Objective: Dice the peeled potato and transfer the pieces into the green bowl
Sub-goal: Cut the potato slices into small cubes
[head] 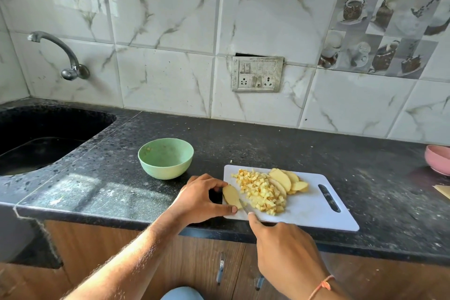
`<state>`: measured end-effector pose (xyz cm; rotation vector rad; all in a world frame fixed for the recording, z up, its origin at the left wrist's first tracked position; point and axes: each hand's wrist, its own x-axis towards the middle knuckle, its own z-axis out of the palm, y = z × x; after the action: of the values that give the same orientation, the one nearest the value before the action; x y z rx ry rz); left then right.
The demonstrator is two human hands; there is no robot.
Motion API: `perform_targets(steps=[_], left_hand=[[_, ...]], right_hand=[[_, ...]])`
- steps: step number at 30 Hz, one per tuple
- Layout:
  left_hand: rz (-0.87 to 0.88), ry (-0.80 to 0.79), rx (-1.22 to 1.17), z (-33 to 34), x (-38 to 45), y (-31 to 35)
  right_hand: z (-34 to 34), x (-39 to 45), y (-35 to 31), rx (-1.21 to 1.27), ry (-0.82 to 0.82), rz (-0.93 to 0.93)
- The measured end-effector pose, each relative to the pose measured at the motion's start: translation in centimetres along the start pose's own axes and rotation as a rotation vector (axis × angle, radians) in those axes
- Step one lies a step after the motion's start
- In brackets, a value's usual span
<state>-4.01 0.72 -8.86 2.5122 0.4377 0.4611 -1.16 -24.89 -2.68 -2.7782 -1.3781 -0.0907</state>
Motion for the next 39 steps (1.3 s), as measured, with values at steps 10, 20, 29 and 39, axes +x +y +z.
perform_targets(steps=[10, 20, 29, 39], left_hand=[[0.039, 0.042, -0.031, 0.2, -0.3, -0.3], [0.036, 0.071, -0.072, 0.0, -0.4, -0.5], [0.055, 0.059, -0.065, -0.1, -0.3, -0.4], [0.03, 0.055, -0.082, -0.4, -0.4, -0.1]], right_hand=[[-0.5, -1.4, 0.7, 0.078, 0.111, 0.069], [0.2, 3.9, -1.0, 0.112, 0.177, 0.032], [0.6, 5.7, -2.1, -0.005, 0.081, 0.021], [-0.1, -0.3, -0.1, 0.004, -0.007, -0.048]])
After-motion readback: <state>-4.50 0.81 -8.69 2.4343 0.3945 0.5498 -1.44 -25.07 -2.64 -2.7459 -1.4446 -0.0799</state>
